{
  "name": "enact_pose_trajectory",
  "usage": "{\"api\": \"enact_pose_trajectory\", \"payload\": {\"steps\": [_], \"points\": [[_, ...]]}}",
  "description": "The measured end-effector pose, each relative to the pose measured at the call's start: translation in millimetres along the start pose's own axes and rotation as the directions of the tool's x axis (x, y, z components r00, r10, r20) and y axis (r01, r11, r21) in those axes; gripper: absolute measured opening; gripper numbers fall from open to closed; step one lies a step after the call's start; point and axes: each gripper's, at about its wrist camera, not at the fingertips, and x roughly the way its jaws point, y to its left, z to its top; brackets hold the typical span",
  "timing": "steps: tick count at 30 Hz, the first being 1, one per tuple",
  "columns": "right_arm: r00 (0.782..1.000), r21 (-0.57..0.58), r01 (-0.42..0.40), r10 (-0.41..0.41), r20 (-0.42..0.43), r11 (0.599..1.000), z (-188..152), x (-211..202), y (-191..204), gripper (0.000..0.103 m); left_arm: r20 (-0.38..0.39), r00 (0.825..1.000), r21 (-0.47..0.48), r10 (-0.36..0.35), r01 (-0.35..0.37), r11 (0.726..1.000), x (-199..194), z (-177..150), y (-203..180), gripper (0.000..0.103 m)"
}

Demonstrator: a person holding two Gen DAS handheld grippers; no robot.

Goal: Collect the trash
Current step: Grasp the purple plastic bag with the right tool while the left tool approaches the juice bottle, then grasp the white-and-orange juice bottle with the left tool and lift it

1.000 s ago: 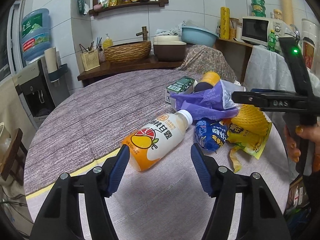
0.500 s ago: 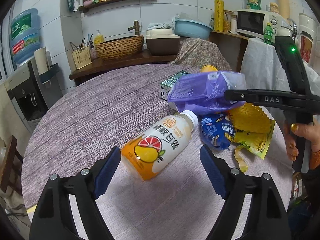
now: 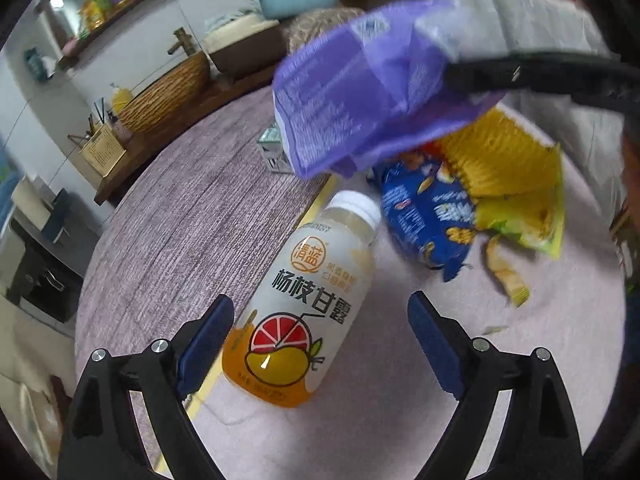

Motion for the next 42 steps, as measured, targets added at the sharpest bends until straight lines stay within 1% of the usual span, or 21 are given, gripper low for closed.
{"api": "enact_pose_trajectory", "payload": {"steps": [3, 5, 7, 8, 11, 16, 21, 24, 27, 29, 30, 31, 32, 33, 34, 36, 38, 39, 40, 41, 42], "points": [[1.000, 0.003, 0.004, -0.004, 0.013, 1.000, 0, -5, -1, 0.022, -0.051, 0.999, 0.063, 0.020, -0.017, 0.998, 9, 2, 0, 0.086], [1.000, 0.008, 0.001, -0.001, 0.019, 1.000, -2, -8, -3, 0.022, -0.077, 0.996, 0.105, 0.036, -0.028, 0.994, 14, 2, -1, 0.079], [1.000, 0.009, -0.002, 0.002, 0.021, 1.000, -4, -10, -3, 0.022, -0.090, 0.994, 0.132, 0.063, -0.051, 0.990, 16, 1, 0, 0.068], [1.000, 0.008, -0.002, 0.002, 0.023, 1.000, -5, -11, -3, 0.022, -0.092, 0.992, 0.140, 0.083, -0.069, 0.988, 17, 1, 1, 0.067], [1.000, 0.012, -0.004, 0.004, 0.027, 1.000, -6, -12, -3, 0.022, -0.092, 0.993, 0.135, 0.075, -0.063, 0.989, 16, 1, 5, 0.066], [0.999, 0.001, -0.001, 0.001, 0.034, 1.000, -7, -16, -1, 0.022, -0.080, 0.992, 0.157, 0.096, -0.082, 0.984, 14, 0, -1, 0.064], [0.999, 0.001, -0.008, 0.008, 0.052, 1.000, -8, -23, 1, 0.022, -0.056, 0.995, 0.101, 0.081, -0.075, 0.992, 9, -4, 0, 0.062], [0.998, -0.003, -0.009, 0.010, 0.065, 1.000, -9, -27, 1, 0.022, -0.016, 0.997, 0.051, 0.082, -0.081, 0.995, 1, -8, 5, 0.060], [0.997, -0.005, -0.016, 0.016, 0.081, 1.000, -11, -33, 3, 0.022, 0.041, 0.995, -0.028, 0.086, -0.084, 0.996, -11, -13, 13, 0.057], [0.995, -0.007, -0.019, 0.020, 0.094, 1.000, -12, -37, 5, 0.022, 0.085, 0.992, -0.104, 0.091, -0.082, 0.991, -22, -17, 21, 0.052], [0.994, -0.001, -0.015, 0.015, 0.104, 1.000, -12, -40, 5, 0.022, 0.102, 0.991, -0.131, 0.092, -0.078, 0.988, -27, -19, 25, 0.043], [0.994, 0.000, -0.019, 0.019, 0.110, 1.000, -12, -42, 5, 0.022, 0.123, 0.988, -0.162, 0.090, -0.070, 0.984, -31, -21, 27, 0.005], [0.994, 0.000, -0.021, 0.021, 0.112, 1.000, -12, -43, 5, 0.022, 0.129, 0.988, -0.189, 0.090, -0.065, 0.980, -34, -22, 31, 0.006], [0.993, 0.000, -0.024, 0.024, 0.112, 1.000, -12, -43, 5, 0.022, 0.138, 0.986, -0.215, 0.088, -0.057, 0.975, -36, -23, 34, 0.002], [0.994, -0.001, -0.026, 0.026, 0.109, 1.000, -12, -42, 6, 0.022, 0.132, 0.988, -0.226, 0.075, -0.044, 0.973, -34, -24, 35, 0.002], [0.994, -0.001, -0.025, 0.025, 0.104, 1.000, -15, -39, 6, 0.022, 0.124, 0.988, -0.244, 0.087, -0.054, 0.968, -28, -25, 35, 0.002], [0.995, 0.007, -0.027, 0.026, 0.098, 1.000, -18, -38, 5, 0.022, 0.113, 0.992, -0.246, 0.054, -0.025, 0.969, -23, -26, 35, 0.002], [0.995, 0.011, -0.026, 0.025, 0.098, 1.000, -19, -39, 3, 0.022, 0.112, 0.992, -0.243, 0.053, -0.024, 0.970, -22, -26, 35, 0.002], [0.995, 0.015, -0.025, 0.023, 0.098, 1.000, -19, -40, 1, 0.022, 0.109, 0.992, -0.236, 0.067, -0.040, 0.971, -21, -25, 36, 0.007], [0.995, 0.018, -0.022, 0.020, 0.099, 1.000, -20, -41, 0, 0.022, 0.103, 0.992, -0.233, 0.073, -0.047, 0.971, -21, -25, 37, 0.014], [0.995, 0.025, -0.021, 0.018, 0.101, 0.999, -20, -42, -2, 0.022, 0.101, 0.993, -0.236, 0.068, -0.042, 0.971, -22, -25, 40, 0.042]]}}
